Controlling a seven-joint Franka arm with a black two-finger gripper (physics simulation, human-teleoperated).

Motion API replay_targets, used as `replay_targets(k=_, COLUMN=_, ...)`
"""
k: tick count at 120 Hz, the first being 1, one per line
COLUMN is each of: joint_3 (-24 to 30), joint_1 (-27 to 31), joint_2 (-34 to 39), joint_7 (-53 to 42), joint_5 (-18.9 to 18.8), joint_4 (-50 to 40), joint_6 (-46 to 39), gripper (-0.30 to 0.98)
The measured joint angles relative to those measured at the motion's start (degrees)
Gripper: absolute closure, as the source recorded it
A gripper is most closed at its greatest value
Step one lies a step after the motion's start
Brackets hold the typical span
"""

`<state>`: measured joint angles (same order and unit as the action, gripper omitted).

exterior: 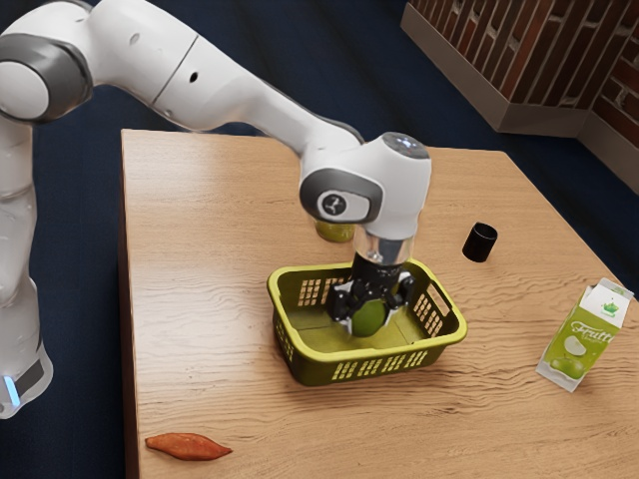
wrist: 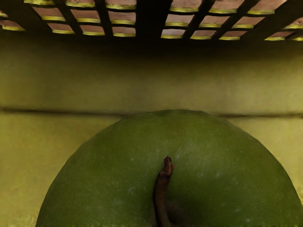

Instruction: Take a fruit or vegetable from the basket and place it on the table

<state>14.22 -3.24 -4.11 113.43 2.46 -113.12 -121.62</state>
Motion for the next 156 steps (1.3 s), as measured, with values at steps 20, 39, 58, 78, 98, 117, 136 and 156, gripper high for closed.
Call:
replay_targets(k=20, joint_3=0.21, joint_1=-0.12, joint_2=2.54, joint_7=-0.68, joint_5=-0.02, joint_4=1.70, joint_6=1.32, gripper=0.36)
replay_targets(k=39, joint_3=0.46, joint_1=0.18, joint_2=7.86, joint_7=-1.43, joint_5=-0.61, joint_4=3.54, joint_6=3.97, gripper=0.35)
replay_targets(k=58, joint_3=-0.99, joint_1=0.01, joint_2=18.11, joint_7=-2.28, joint_5=-0.69, joint_4=-1.60, joint_6=7.34, gripper=0.35)
replay_targets(k=78, joint_3=-10.49, joint_1=0.37, joint_2=21.89, joint_7=-3.57, joint_5=-2.14, joint_4=-2.34, joint_6=11.25, gripper=0.35)
replay_targets(k=98, joint_3=-19.10, joint_1=0.38, joint_2=24.79, joint_7=-5.35, joint_5=-3.84, joint_4=-4.02, joint_6=13.84, gripper=0.35)
replay_targets(k=117, joint_3=-23.54, joint_1=0.36, joint_2=26.12, joint_7=-6.97, joint_5=-5.39, joint_4=-5.74, joint_6=15.16, gripper=0.35)
replay_targets(k=136, joint_3=-24.12, joint_1=0.37, joint_2=26.44, joint_7=-8.26, joint_5=-5.89, joint_4=-5.87, joint_6=15.94, gripper=0.32)
replay_targets(k=156, joint_3=-24.73, joint_1=0.32, joint_2=26.83, joint_7=-10.03, joint_5=-6.21, joint_4=-5.90, joint_6=16.46, gripper=0.10)
